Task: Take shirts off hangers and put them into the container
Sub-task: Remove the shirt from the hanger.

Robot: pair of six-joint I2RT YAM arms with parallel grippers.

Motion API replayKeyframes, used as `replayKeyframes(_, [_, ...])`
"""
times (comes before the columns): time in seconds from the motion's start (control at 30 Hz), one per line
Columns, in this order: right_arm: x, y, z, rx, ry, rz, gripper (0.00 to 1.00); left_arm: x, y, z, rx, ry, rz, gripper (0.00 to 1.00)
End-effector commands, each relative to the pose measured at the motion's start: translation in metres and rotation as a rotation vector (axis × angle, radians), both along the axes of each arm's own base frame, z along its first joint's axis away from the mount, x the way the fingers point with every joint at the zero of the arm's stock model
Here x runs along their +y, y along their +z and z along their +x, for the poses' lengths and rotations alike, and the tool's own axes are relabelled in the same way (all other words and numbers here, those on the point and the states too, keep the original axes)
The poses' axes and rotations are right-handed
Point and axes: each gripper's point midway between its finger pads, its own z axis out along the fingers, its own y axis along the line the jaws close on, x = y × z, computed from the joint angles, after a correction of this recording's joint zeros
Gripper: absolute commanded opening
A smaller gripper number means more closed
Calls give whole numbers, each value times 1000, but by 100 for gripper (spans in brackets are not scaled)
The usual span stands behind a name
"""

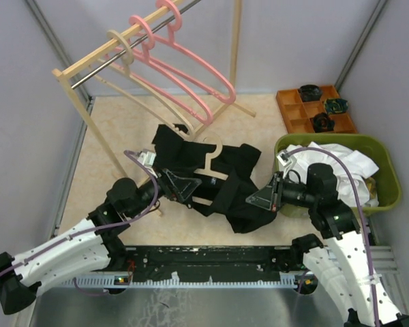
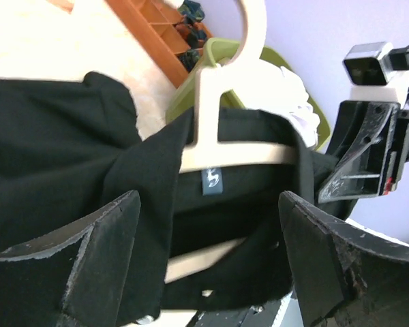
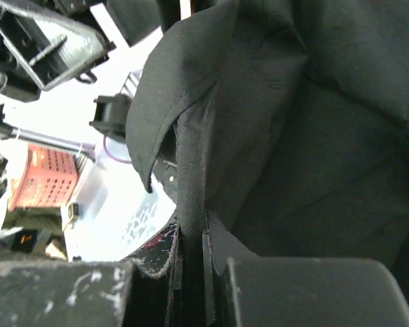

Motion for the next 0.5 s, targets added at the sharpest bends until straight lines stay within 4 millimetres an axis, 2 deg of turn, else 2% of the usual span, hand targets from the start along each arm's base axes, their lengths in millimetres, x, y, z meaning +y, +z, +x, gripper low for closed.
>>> replayKeyframes(0.0, [8,6,-27,15,166,39,0,-12,39,-5,-69,-62,-94,86])
replayKeyframes(0.1, [5,-5,-26,43,153,-5,0,-18,39,-5,-33,-75,-110,82])
replayKeyframes(0.2, [2,-15,-21,60,132,-39,0,-23,39,-5,2,-88,-110,73])
replayKeyframes(0.3, [2,-22,-18,79,116,-52,0,-24,45,-5,20,-92,-94,73])
replayKeyframes(0.37, [3,-22,-18,82,126,-38,0,-25,40,-7,12,-107,-65,73])
replayKeyframes(0.47, [6,-18,-19,76,144,-16,0,-31,20,-6,82,-117,-33,68])
